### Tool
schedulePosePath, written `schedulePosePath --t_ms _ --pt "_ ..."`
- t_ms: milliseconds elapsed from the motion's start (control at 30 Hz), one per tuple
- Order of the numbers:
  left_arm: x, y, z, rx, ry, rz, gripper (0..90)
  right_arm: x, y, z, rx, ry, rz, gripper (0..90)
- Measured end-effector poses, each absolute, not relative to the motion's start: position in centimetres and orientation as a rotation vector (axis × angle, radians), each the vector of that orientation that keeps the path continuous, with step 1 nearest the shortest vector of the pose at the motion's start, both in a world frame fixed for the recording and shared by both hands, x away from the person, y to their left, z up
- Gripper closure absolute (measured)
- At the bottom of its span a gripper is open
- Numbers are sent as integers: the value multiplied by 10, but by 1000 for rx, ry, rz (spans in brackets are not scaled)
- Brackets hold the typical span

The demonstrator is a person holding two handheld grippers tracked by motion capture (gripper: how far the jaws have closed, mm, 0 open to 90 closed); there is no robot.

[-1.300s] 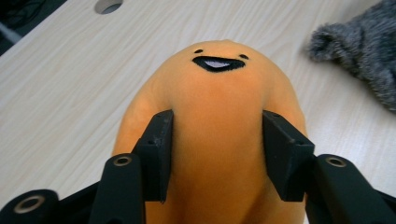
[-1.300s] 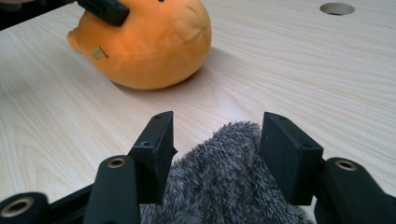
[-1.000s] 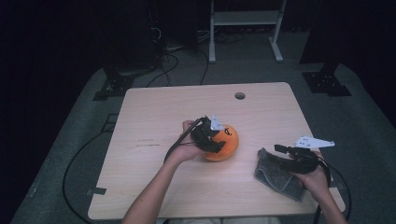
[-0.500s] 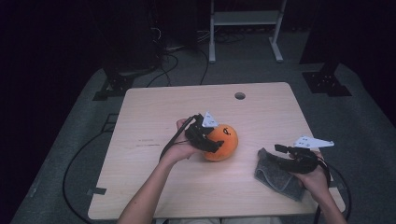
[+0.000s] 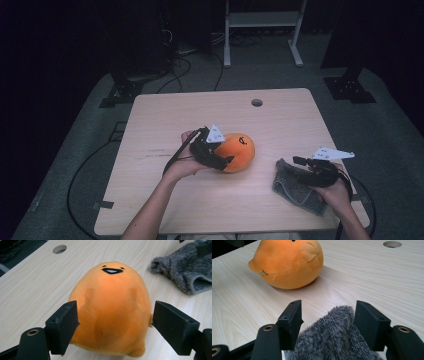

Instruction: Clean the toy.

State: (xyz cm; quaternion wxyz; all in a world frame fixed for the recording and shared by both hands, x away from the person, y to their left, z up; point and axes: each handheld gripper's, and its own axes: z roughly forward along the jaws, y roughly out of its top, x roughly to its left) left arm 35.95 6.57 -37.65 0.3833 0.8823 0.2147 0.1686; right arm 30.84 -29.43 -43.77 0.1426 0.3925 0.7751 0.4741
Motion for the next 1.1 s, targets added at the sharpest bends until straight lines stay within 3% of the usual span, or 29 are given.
schedulePosePath --t_ms 1100 --pt "331 102 -386 2207 552 408 123 308 -300 -438 1144 2224 1384 358"
